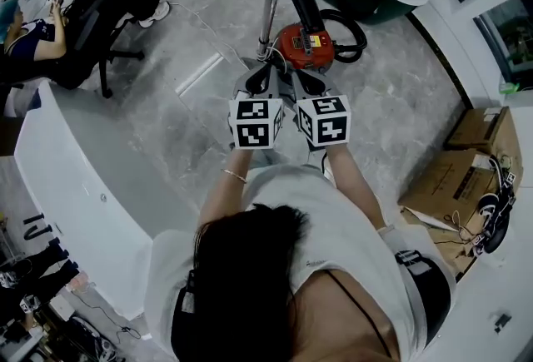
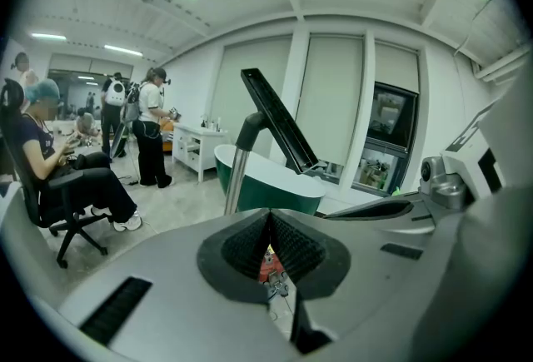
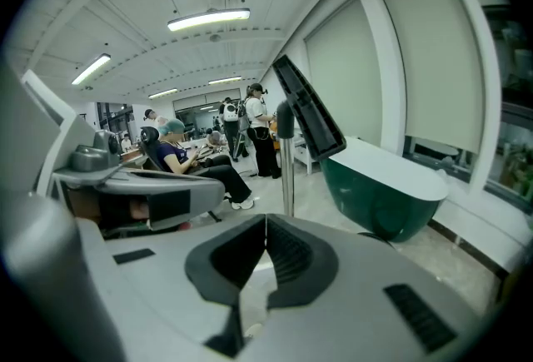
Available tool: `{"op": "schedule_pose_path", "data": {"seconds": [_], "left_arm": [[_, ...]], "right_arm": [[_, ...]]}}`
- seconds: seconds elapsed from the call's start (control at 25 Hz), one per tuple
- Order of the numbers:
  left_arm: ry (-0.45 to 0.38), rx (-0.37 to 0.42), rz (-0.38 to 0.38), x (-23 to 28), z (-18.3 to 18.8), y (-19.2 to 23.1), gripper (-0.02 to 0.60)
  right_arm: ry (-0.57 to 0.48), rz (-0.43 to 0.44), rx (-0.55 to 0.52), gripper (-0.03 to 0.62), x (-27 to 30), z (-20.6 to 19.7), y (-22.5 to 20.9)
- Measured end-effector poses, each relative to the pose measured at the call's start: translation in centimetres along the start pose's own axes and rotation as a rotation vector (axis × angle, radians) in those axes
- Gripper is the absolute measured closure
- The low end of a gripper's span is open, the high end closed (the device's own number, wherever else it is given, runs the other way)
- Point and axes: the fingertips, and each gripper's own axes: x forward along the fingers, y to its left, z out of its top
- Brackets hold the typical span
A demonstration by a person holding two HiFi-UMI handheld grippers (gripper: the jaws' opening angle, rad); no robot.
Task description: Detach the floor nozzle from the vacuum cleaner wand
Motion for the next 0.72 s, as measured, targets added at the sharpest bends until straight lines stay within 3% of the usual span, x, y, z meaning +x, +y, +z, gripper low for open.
{"op": "schedule_pose_path", "data": {"seconds": [0.72], "left_arm": [[0.016, 0.032, -0.083, 4.5, 2.6, 4.2, 0.577]], "right_arm": [[-0.093, -0.068, 0.011, 0.579, 3.1, 6.1, -0.3]]}}
